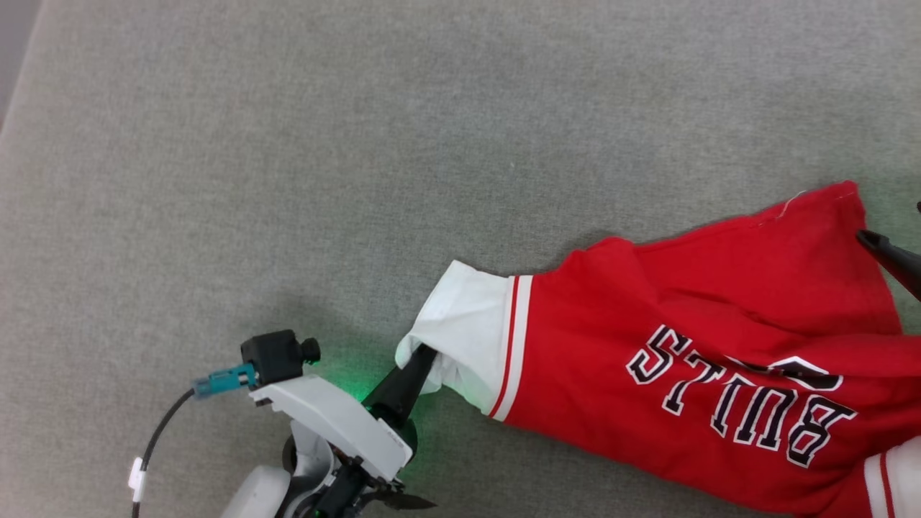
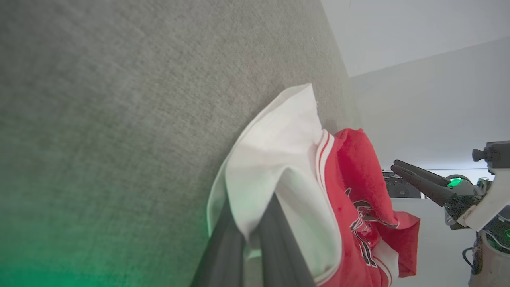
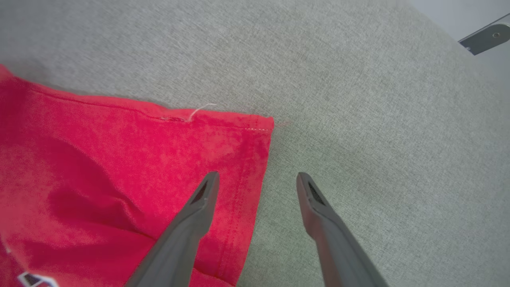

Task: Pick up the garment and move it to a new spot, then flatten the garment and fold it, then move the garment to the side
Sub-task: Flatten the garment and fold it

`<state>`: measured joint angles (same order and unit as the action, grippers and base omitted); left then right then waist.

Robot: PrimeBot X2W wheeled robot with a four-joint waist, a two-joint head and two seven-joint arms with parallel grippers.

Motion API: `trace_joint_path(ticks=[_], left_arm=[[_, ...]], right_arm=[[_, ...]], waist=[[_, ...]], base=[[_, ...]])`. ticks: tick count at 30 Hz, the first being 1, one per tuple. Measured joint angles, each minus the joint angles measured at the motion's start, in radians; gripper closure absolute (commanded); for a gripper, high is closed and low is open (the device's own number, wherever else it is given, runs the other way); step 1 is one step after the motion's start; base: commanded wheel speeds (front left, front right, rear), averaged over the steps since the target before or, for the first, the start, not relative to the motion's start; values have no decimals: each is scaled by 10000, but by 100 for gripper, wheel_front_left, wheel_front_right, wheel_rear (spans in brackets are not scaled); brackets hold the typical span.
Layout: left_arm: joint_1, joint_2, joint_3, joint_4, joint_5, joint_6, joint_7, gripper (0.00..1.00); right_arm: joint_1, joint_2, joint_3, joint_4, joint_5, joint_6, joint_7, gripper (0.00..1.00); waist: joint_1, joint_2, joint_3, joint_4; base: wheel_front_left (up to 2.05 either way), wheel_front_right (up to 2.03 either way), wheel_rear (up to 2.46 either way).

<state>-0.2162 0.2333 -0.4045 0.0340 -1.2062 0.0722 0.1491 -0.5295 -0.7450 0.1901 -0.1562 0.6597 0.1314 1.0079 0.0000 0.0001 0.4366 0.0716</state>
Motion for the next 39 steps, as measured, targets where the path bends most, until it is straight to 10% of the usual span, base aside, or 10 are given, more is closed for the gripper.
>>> trace_joint_path(ticks=[25, 27, 29, 30, 39], left_arm=[[-287, -176, -94, -113, 44, -211, -104, 100], [-294, -196, -100, -77, 44, -267, -119, 100], [-298, -211, -100, -65, 42, -284, -128, 100], [-303, -213, -100, -58, 36, -286, -128, 100], [-345, -222, -65, -12, -4, -374, -174, 100]], right_arm=[[-655, 184, 512, 1582, -33, 0, -619, 0], [-685, 123, 577, 1601, 94, -6, -527, 53], [-709, 69, 617, 1588, 257, -13, -477, 66], [-709, 75, 606, 1607, 282, -13, -479, 100], [-707, 309, 431, 1758, 349, 0, -832, 100]], waist=[[0, 0, 914, 267], [0, 0, 934, 287], [0, 0, 940, 295], [0, 0, 941, 294], [0, 0, 934, 269]], base=[[0, 0, 0], [0, 0, 0], [0, 0, 0], [0, 0, 0], [0, 0, 0]])
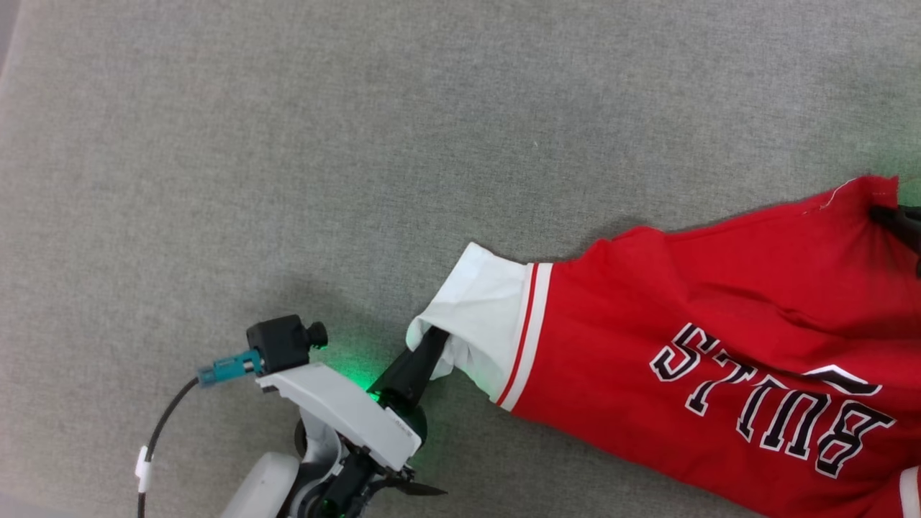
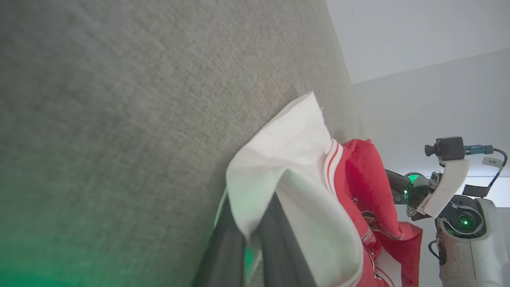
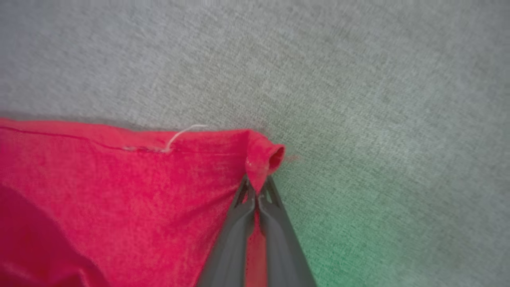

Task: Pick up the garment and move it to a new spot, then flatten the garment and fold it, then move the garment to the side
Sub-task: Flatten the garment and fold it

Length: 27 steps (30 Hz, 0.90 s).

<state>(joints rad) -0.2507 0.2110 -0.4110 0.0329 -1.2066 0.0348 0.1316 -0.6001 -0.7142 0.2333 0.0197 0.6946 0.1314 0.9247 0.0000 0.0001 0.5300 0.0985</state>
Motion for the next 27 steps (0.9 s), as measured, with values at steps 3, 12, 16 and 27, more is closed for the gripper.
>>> trace_joint_path(ticks=[3, 12, 16, 27], left_arm=[[-12, 8, 19, 10, 2, -13, -48, 100], [-859, 184, 441, -113, 123, -6, -247, 100], [-1984, 320, 560, -278, 255, 107, 67, 100], [-6336, 324, 1210, 1415, 943, 895, 173, 100]], right_arm=[[0, 198, -182, 98, 77, 0, -259, 100], [-327, 1164, -1448, 855, 176, 0, -1584, 100], [-868, 1797, -2207, 1430, 169, 0, -2238, 100], [-3860, 3632, -3973, 3519, -334, 0, -4498, 100]], waist=[[0, 0, -46, -28], [0, 0, -508, -132], [1, 0, -771, -218], [1, 0, -877, -795]], base=[[0, 0, 0], [0, 0, 0], [0, 0, 0], [0, 0, 0]])
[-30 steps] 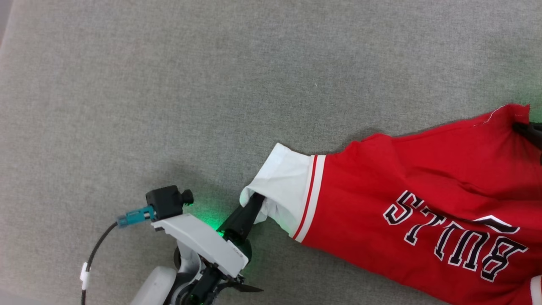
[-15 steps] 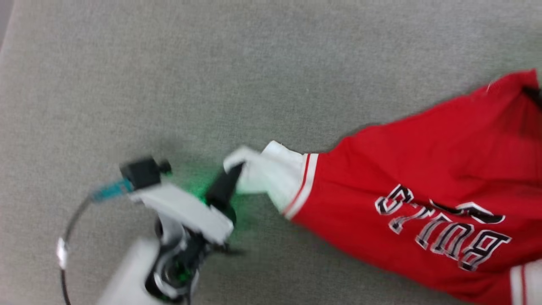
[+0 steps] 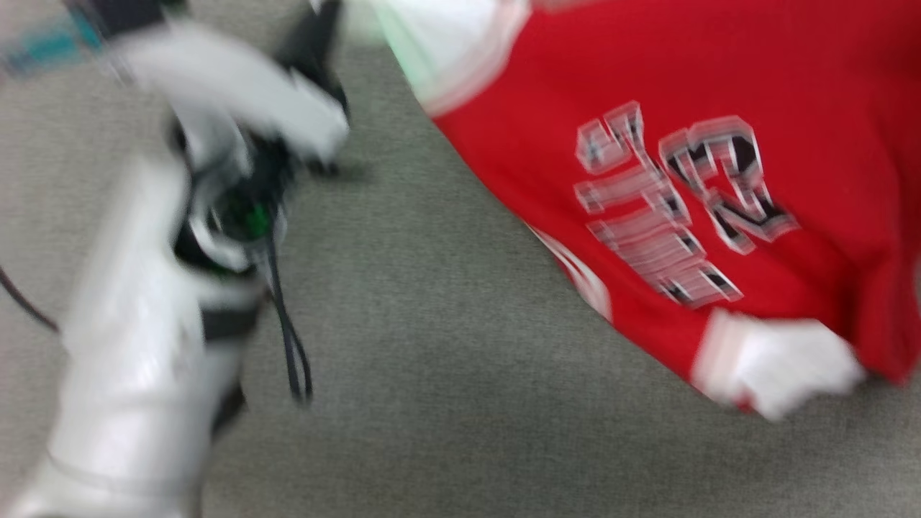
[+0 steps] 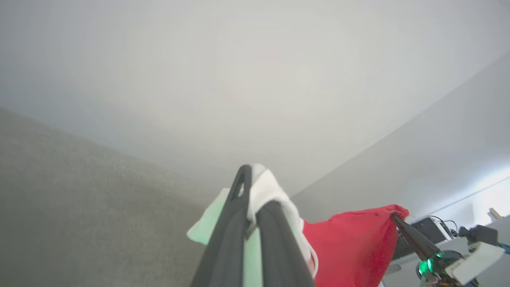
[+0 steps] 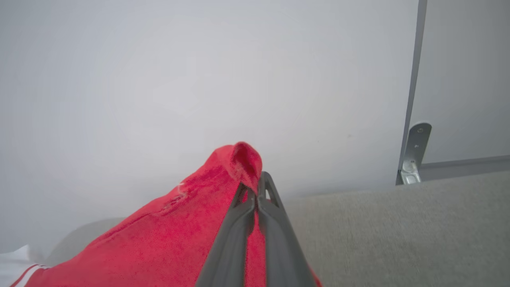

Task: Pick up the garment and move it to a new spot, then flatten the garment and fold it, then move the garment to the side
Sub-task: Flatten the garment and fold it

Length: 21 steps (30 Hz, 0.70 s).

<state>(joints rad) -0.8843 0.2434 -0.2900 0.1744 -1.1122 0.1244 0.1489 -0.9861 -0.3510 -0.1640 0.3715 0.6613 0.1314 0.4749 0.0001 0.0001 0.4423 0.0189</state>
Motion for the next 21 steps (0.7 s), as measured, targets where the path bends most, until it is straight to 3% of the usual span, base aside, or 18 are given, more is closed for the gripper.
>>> trace_joint_path(ticks=[5, 10, 21], left_arm=[[-2547, -27, 251, 1749, 506, 59, -435, 100], [-4727, 15, 309, 3597, 1179, -165, -1290, 100], [-8215, -40, 382, 6596, 1806, -1168, -2936, 100]], right_arm=[[-1756, 583, -385, 1149, -370, 0, -1091, 100], [-3287, 995, -583, 2207, -493, 0, -2176, 100], [-5622, 1122, -604, 3900, -330, 0, -4056, 100]], waist=[[-1, 0, 245, -264], [-1, 0, 469, -547], [0, 0, 370, -1039]], base=[[0, 0, 0], [0, 0, 0], [0, 0, 0]])
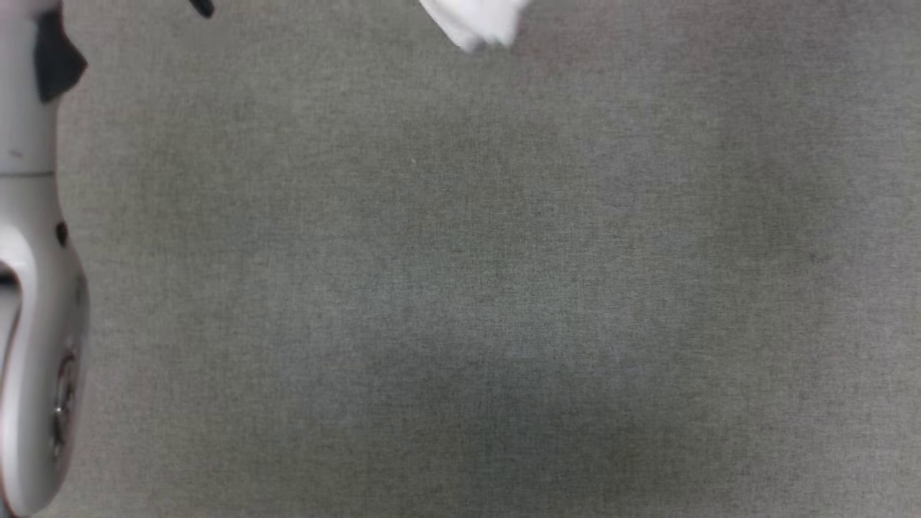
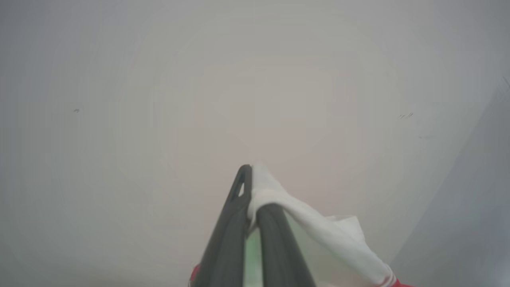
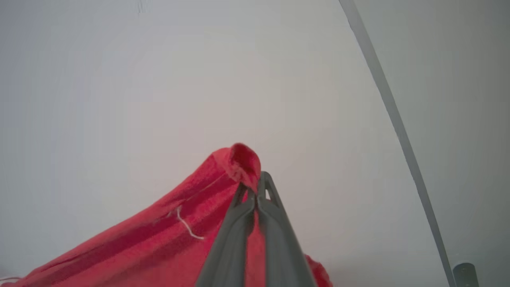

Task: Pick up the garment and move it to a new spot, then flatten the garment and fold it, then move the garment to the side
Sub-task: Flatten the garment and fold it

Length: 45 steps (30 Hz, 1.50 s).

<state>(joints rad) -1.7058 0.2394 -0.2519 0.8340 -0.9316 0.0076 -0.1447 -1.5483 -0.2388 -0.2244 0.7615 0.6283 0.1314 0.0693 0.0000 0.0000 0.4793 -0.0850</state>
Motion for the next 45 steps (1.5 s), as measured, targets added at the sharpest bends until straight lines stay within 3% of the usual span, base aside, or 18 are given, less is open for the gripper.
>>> trace_joint_path(ticks=[7, 12, 17, 25, 34, 45], left_arm=[[-77, -401, -36, 993, -311, -819, -56, 100], [1163, -667, -186, 880, -773, -1241, 307, 100], [3446, -771, -167, -161, -1494, -1325, 297, 100], [7643, -742, -79, -3120, -2341, -1337, 117, 100], [11874, -642, -102, -6805, -2591, -255, -148, 100], [15667, -359, -255, -10458, -2838, 926, -50, 100]], right_arm=[[99, -320, 570, 462, 512, 0, -86, 100], [1174, -514, 1425, 84, 1137, 0, 234, 100], [2935, -963, 2178, -882, 1950, 0, 732, 100], [5916, -1638, 2746, -2934, 3160, 0, 1852, 100], [9286, -2015, 2197, -5352, 3605, 0, 2920, 100], [12091, -1505, 673, -7992, 3290, 0, 4263, 100]], waist=[[0, 0, 62, 105], [0, 0, 14, 229], [0, 0, -297, 316], [0, 0, -916, 446], [0, 0, -1538, 588], [0, 0, -1731, 490]], base=[[0, 0, 0], [0, 0, 0], [0, 0, 0], [0, 0, 0], [0, 0, 0], [0, 0, 0]])
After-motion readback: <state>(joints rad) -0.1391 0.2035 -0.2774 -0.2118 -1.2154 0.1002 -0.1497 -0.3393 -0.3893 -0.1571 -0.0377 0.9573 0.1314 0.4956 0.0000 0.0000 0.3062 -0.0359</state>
